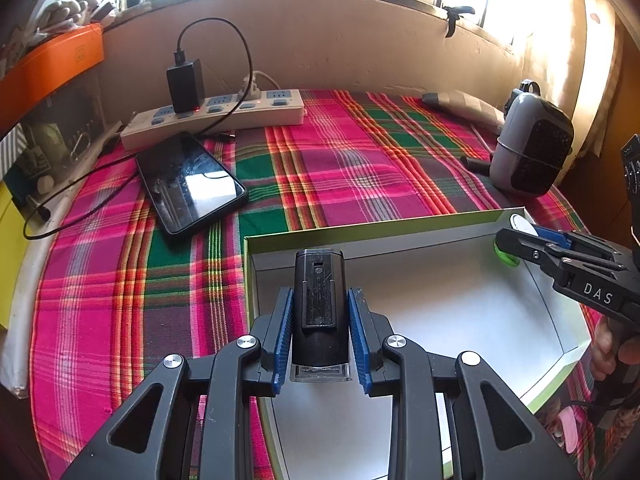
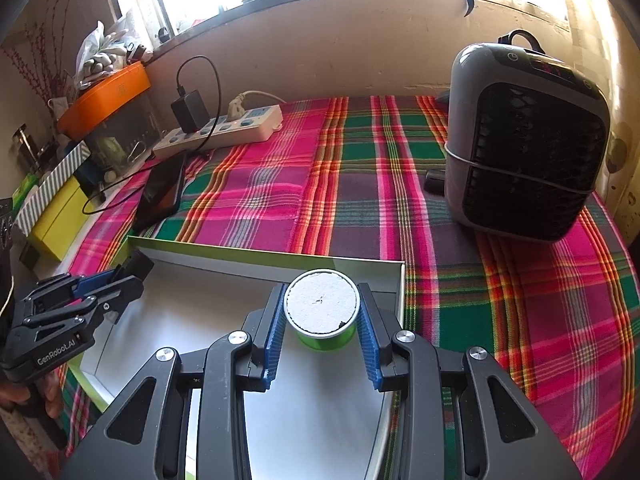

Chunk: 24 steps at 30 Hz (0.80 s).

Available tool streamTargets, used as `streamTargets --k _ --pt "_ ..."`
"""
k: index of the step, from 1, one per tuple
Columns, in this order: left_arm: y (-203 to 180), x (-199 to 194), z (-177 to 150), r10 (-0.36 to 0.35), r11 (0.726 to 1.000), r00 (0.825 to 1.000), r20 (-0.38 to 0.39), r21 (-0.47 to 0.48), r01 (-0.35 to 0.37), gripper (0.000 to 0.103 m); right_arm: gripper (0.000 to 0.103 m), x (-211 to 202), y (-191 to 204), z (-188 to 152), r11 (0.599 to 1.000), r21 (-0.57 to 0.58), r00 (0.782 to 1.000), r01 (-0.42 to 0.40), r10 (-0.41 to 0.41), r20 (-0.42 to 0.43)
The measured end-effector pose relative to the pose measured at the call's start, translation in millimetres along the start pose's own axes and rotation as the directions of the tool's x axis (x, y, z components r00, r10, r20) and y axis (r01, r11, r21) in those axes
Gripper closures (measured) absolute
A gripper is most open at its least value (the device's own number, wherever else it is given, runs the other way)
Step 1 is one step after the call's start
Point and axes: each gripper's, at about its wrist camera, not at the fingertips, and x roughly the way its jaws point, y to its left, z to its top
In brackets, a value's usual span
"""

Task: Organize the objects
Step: 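Carry both held items over the open box with both tools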

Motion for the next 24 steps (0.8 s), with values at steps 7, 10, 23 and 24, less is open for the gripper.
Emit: streamTargets --k 7,10,23,24 --pt "-4.1 1.6 -0.1 0.023 1.000 1.000 0.008 0.020 -0.023 0.078 0.068 1.7 1.1 -0.5 1.000 -0.010 1.000 0.011 -0.010 0.006" --pt "-8.9 2.1 -1.1 0.068 0.997 0.998 0.016 0.047 -0.069 0.078 0.068 2.3 2.5 -0.9 1.000 -0.019 1.000 0.020 -0.020 0.009" --pt "-15.0 6.2 -3.1 0.063 0.996 0.998 0.007 0.064 -0.063 0.078 0.068 2.7 5.9 -2.7 0.998 -0.042 0.999 0.039 -0.038 0.019" --pt "-15.1 6.5 -3.2 0.062 0.996 0.998 0.006 0.065 -0.062 0.078 0.068 2.7 6.0 -2.8 0.998 -0.042 0.999 0.038 -0.038 0.019"
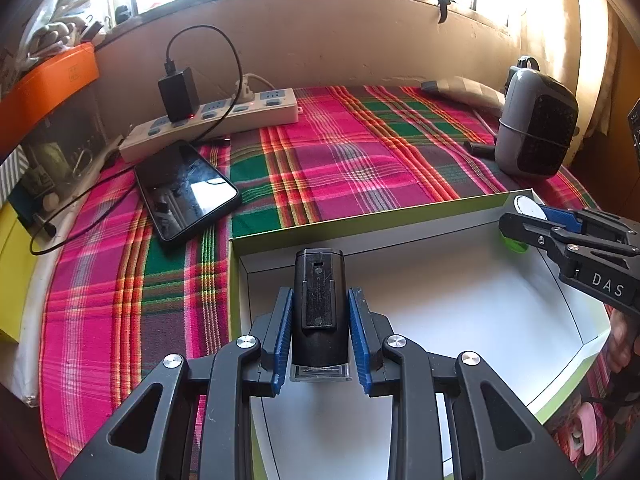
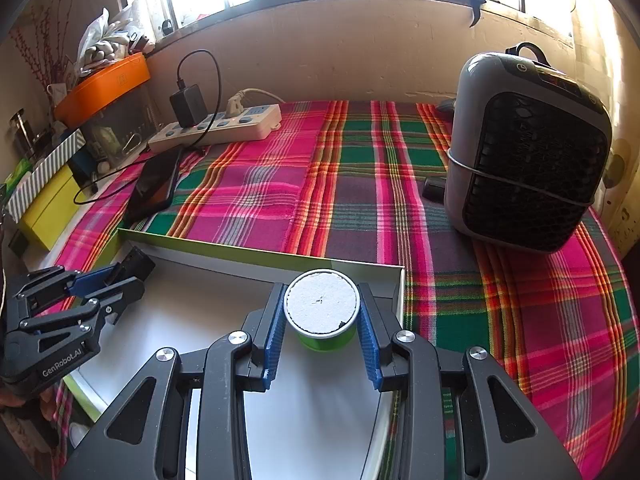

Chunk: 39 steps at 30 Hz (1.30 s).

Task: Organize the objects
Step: 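Carry both held items over the open box with both tools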

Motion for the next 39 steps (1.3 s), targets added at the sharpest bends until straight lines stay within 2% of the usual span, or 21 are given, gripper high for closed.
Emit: streamTargets --k 26,33,39 --pt "-2.0 1.0 0.8 -0.009 1.000 1.000 -0.013 -0.001 0.009 0.078 0.067 -0.6 -0.7 -0.5 1.000 -0.003 1.000 -0.007 0.007 0.009" --pt "-1.6 -0.9 0.6 -0.014 1.000 1.000 -0.012 -0.005 0.014 0.078 0.057 -1.7 3.7 -2.5 1.000 -0.008 1.000 -0.020 0.021 0.012" --pt "-0.3 -3.4 0.1 -0.009 1.000 1.000 -0.005 -0.009 0.009 0.078 0.056 -2.6 5.2 -3.2 1.000 -0.008 1.000 -0.017 0.017 0.017"
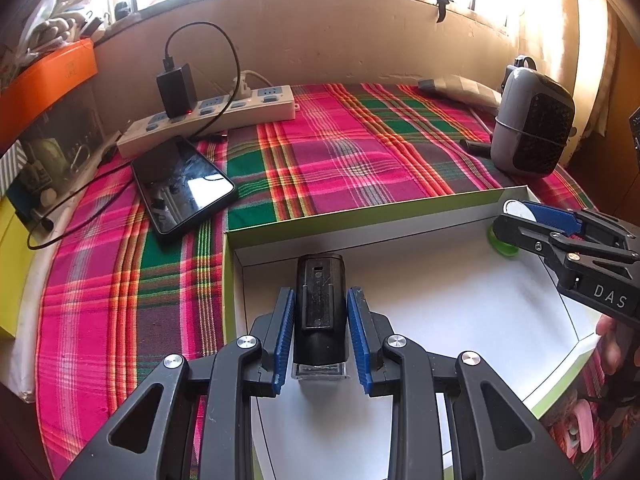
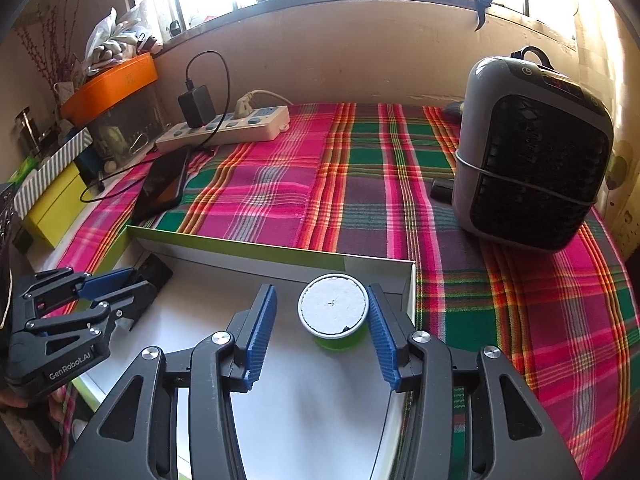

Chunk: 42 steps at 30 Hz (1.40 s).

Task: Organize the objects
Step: 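Open both tools to drop the device and spool into the box, then withdraw both tools from the box toward the remaining items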

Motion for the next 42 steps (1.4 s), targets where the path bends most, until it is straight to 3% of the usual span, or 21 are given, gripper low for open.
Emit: streamTargets --k 10,26,38,42 --pt "3.5 -11.8 -3.0 0.017 1.000 1.000 0.015 -0.024 -0.016 0.074 0.050 -6.6 2.3 -1.4 1.000 0.008 1.000 0.011 -0.012 0.019" --pt "0.9 -52.5 -18.0 0.034 0.999 0.997 0.068 -0.030 -0.032 0.074 0.049 -39.1 12.4 -15.5 0.999 0.025 0.998 0.046 -0.047 0.047" --pt "-5.1 -82.2 -40.5 0.031 0.999 0.995 0.091 -0.029 -0.028 0.074 0.049 -68.7 24.3 -36.0 0.999 0.018 0.997 0.033 -0.034 0.072" --pt "-6.4 -90.5 -44.9 0.031 0.999 0.995 0.099 -0.028 -0.029 0.074 0.049 -83.9 22.3 -32.1 0.998 0.059 0.994 -0.024 0.017 0.111"
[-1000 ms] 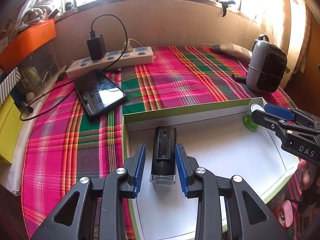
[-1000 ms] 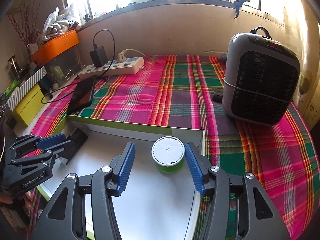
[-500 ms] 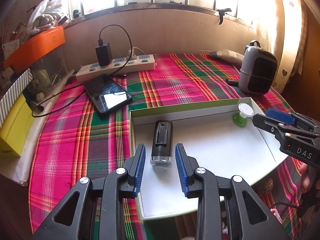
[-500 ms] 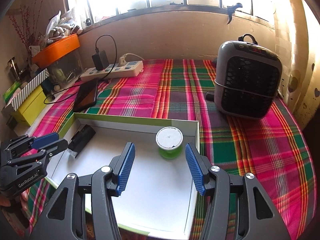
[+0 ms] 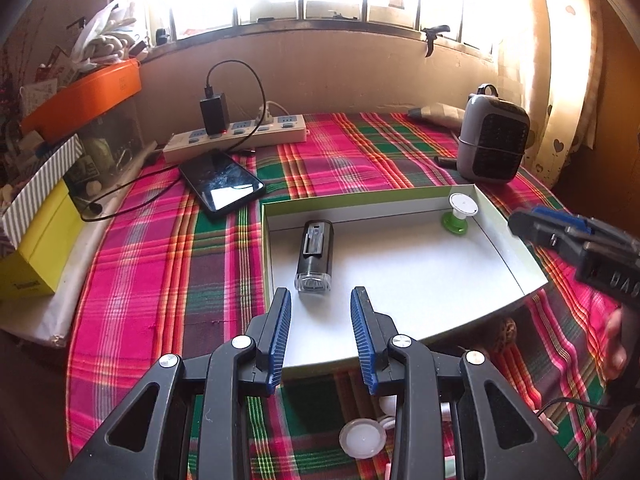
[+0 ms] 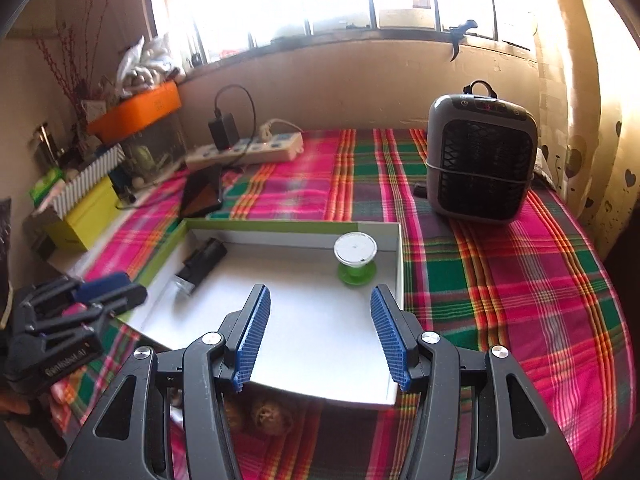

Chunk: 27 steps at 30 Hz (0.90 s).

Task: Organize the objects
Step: 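Withdraw both tools from the box toward the remaining items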

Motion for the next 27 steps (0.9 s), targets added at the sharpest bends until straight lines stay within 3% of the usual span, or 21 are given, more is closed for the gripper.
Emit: streamTargets --k 5,9,20,27 --pt "-0.3 -7.6 -3.0 -0.005 1.000 1.000 0.006 -0.007 0.005 0.074 0.049 -22.8 6.2 19.6 1.000 -0.001 0.997 0.000 0.000 0.082" --pt "-2.8 -12.5 -9.8 -0.013 1.000 1.000 0.002 0.005 0.013 0.074 0.049 -33.0 6.5 20.4 1.000 0.000 0.995 -0.017 0.017 0.097" --pt "-6.9 -34.2 -37.5 -0.063 0.996 0.998 0.000 0.063 0.063 0.074 0.049 -48.6 12.3 -24.8 0.999 -0.052 1.000 -0.007 0.008 0.019" --pt "-14.2 -47.5 -58.8 -0.131 0.985 0.991 -0.017 0.108 0.132 0.074 0.049 -60.5 15.7 -59.0 0.997 -0.072 1.000 -0.006 0.004 -0.031"
